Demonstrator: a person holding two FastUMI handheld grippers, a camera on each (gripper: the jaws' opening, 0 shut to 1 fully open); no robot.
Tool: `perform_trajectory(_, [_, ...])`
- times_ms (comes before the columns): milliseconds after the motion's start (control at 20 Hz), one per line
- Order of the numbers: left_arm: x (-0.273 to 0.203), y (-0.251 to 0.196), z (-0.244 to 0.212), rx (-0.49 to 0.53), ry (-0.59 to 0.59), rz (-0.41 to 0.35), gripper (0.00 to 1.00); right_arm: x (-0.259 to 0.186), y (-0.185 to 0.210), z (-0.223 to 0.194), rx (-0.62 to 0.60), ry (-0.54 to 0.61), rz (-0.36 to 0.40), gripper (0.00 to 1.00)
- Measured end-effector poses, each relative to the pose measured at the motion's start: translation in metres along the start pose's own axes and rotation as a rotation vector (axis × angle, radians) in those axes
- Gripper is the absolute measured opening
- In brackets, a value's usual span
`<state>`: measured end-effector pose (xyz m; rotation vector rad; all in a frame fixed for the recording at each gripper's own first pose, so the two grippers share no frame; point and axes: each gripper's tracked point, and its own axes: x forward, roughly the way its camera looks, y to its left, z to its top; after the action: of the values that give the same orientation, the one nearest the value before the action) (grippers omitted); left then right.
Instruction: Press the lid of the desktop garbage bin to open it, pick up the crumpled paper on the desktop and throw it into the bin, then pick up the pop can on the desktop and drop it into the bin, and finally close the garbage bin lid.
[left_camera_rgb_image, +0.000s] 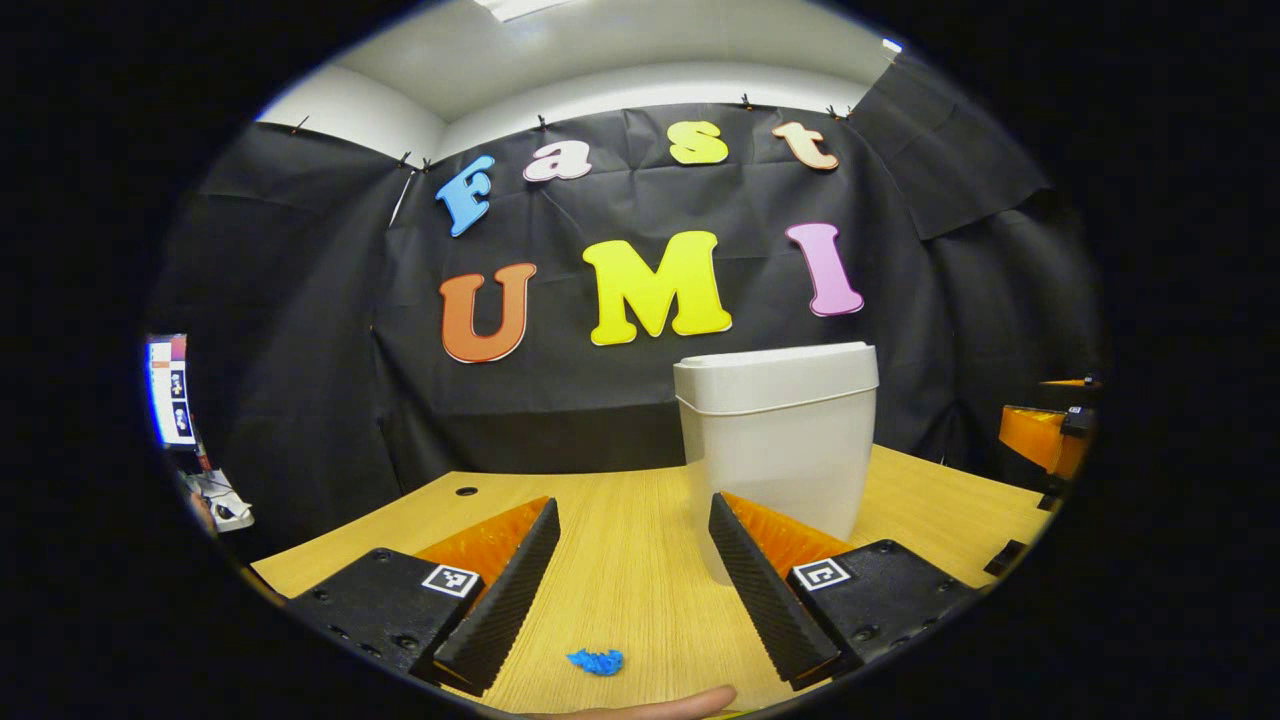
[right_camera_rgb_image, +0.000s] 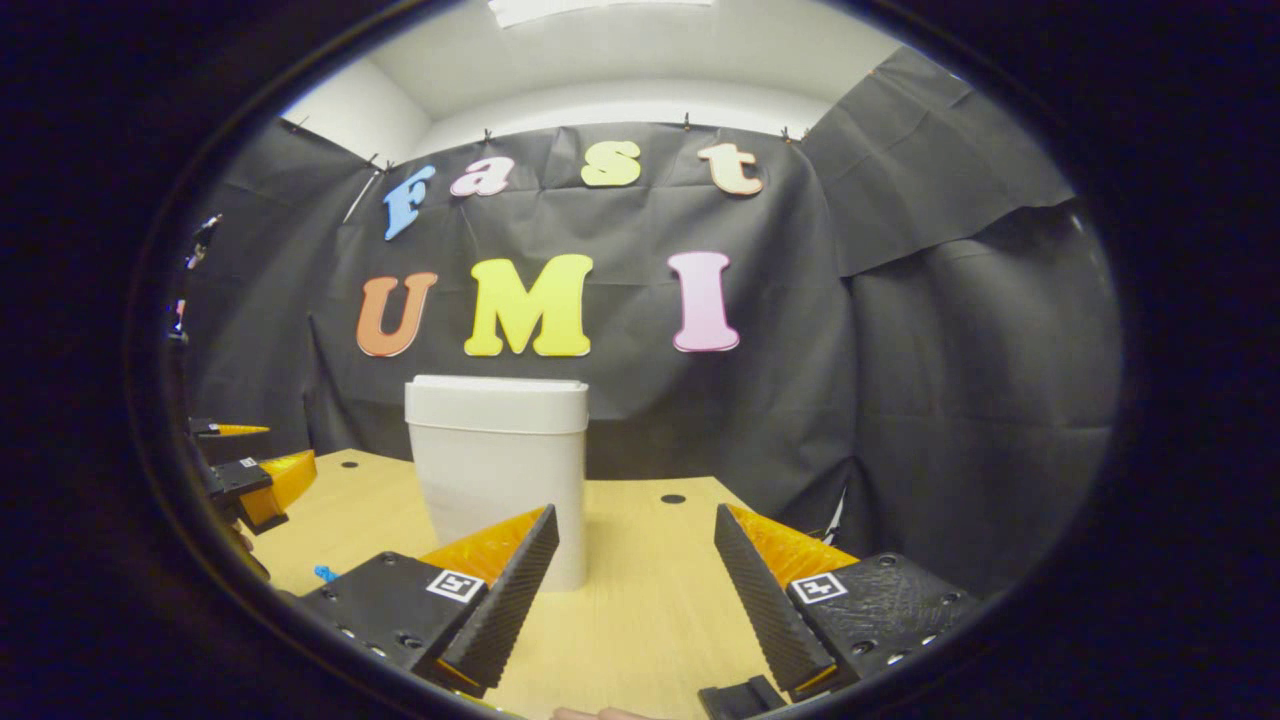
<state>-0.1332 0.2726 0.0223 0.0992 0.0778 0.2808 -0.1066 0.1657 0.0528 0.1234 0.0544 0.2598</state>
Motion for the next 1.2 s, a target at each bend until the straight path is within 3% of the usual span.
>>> perform_trajectory(200, [-0.003, 0.017, -0.001, -0.004, 0.0, 0.022, 0.98, 0.001, 0.005, 0.001, -0.015, 0.02, -0.001, 0.95])
perform_trajectory(600, [-0.008, 0.011, -0.013, -0.053, 0.029, -0.054, 0.98, 0.009, 0.02, 0.013, 0.006, 0.042, 0.003, 0.95])
perform_trajectory(800, [-0.009, 0.016, -0.017, -0.061, 0.032, -0.063, 0.98, 0.027, 0.028, 0.047, 0.003, 0.037, -0.006, 0.97])
perform_trajectory(900, [-0.009, 0.017, -0.02, -0.066, 0.042, -0.073, 0.98, 0.04, 0.036, 0.064, -0.005, 0.033, 0.001, 0.93])
perform_trajectory(1000, [-0.011, 0.018, -0.021, -0.074, 0.053, -0.081, 0.98, 0.056, 0.042, 0.078, -0.008, 0.036, 0.014, 0.97])
perform_trajectory(1200, [-0.012, 0.029, -0.024, -0.084, 0.053, -0.066, 0.98, 0.089, 0.056, 0.099, 0.011, 0.044, 0.046, 0.91])
